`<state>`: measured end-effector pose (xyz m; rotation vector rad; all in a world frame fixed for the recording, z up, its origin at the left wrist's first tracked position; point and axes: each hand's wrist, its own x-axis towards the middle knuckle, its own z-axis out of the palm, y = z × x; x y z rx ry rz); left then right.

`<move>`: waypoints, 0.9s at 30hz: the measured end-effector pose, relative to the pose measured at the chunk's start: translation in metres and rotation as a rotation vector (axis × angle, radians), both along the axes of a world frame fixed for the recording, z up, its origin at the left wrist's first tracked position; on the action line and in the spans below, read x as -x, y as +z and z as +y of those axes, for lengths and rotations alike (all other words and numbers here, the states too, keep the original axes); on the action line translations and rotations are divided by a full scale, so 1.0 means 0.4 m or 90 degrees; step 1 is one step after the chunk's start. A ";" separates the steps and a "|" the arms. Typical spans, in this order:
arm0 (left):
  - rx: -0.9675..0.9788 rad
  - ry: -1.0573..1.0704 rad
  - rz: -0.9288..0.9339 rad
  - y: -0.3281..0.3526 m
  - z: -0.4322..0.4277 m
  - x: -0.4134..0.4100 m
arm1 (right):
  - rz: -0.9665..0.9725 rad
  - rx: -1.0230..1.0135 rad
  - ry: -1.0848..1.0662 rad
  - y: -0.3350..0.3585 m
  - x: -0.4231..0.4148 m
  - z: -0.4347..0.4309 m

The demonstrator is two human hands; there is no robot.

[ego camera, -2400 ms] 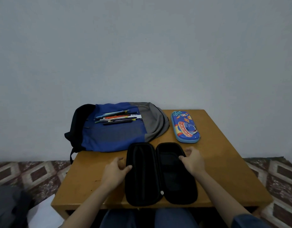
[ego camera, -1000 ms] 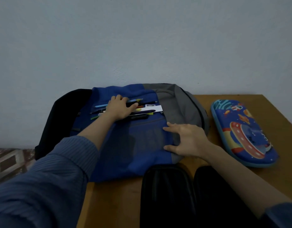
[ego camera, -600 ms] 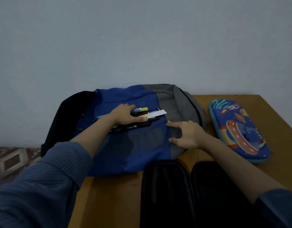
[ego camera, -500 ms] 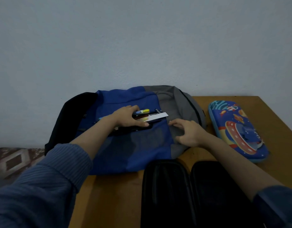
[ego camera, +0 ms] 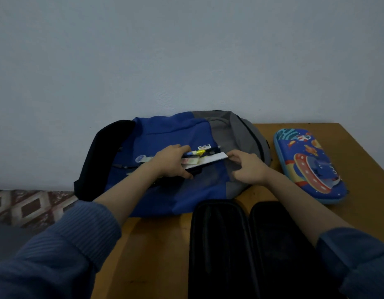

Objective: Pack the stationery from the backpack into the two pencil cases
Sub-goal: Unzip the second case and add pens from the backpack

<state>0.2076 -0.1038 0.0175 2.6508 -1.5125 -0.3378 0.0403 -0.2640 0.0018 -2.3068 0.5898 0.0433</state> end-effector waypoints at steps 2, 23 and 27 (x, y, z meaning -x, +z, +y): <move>-0.001 -0.015 -0.001 -0.003 0.020 0.016 | -0.031 -0.071 -0.029 0.003 0.007 -0.002; 0.103 0.009 0.139 -0.029 -0.114 0.050 | 0.033 0.204 0.085 -0.009 0.006 0.031; 0.171 -0.003 0.158 -0.004 -0.056 0.042 | 0.037 0.214 0.076 -0.009 0.007 0.039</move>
